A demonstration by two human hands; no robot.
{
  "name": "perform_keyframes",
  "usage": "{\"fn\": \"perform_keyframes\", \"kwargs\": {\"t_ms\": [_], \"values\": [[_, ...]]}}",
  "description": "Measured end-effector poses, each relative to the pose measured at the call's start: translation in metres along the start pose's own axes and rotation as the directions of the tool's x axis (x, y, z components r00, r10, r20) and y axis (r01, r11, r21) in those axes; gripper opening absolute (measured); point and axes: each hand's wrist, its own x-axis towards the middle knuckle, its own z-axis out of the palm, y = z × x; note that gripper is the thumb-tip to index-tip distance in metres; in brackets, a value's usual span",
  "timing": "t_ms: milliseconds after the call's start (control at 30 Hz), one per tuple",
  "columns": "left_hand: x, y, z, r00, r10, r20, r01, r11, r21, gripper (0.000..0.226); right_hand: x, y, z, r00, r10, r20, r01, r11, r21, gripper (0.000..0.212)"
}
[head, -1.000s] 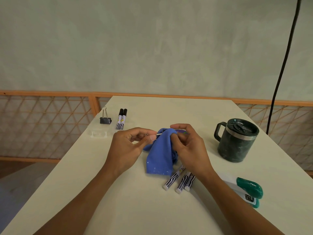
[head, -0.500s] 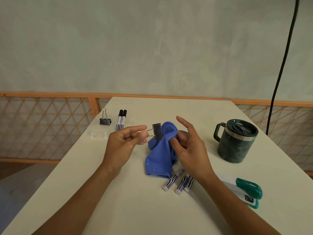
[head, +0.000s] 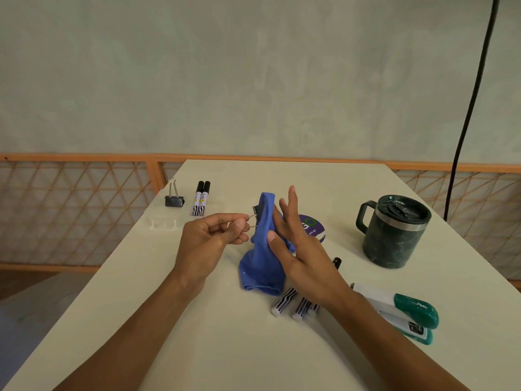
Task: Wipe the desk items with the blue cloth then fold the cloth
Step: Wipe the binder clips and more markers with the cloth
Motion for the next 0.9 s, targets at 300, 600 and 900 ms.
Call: {"fn": "perform_keyframes", "kwargs": {"t_ms": [300,600,900], "values": [[0.010,-0.004,-0.012,0.993,-0.040,-0.110,0.024,0.989,-0.145,0.018,-0.001,0.006,-0.003,0.994,-0.032,-0.101,0.022,0.995,-0.100,0.076],[0.017,-0.011,-0.011,0.995,-0.096,0.006,0.095,0.970,-0.225,0.014,-0.001,0.010,-0.013,0.943,0.084,-0.323,-0.033,0.986,0.162,0.052],[0.005,-0.003,-0.004,0.999,0.037,-0.018,-0.036,0.999,0.027,0.012,-0.002,0.004,-0.006,0.955,0.111,-0.277,-0.031,0.960,0.277,0.048]]}}
